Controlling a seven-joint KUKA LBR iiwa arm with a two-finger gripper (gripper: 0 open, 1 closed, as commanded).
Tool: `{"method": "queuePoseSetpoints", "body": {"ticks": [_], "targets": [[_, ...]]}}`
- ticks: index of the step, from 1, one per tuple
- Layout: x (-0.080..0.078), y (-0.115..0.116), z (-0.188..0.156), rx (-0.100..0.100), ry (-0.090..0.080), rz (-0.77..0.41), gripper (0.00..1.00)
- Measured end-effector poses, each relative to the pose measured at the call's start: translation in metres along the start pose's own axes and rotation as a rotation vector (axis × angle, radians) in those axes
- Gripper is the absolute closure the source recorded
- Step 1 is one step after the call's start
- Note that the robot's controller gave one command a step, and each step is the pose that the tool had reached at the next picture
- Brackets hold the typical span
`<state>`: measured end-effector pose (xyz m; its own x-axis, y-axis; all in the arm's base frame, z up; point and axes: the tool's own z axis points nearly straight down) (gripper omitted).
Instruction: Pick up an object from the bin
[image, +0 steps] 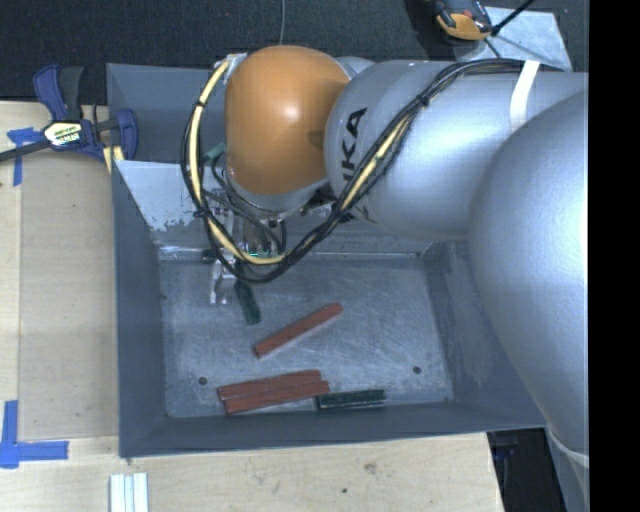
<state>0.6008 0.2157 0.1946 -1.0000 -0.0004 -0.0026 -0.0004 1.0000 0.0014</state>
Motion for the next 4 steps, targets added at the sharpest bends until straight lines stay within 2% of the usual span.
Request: {"method": "queuePoseSetpoints", "body": {"ticks": [1,2,3,4], "targets": [[0.016,-0.032,0.035,-0.002,-0.008,-0.187,0.00],[-0.017,-0.039,0.092,0.003,-0.008,-0.326,0.00],[-0.013,-0.063,0.114,0.001,0.004,-0.438,0.00],[0.011,-0.075,0.117,-0.002,-0.003,-0.675,0.00]]}}
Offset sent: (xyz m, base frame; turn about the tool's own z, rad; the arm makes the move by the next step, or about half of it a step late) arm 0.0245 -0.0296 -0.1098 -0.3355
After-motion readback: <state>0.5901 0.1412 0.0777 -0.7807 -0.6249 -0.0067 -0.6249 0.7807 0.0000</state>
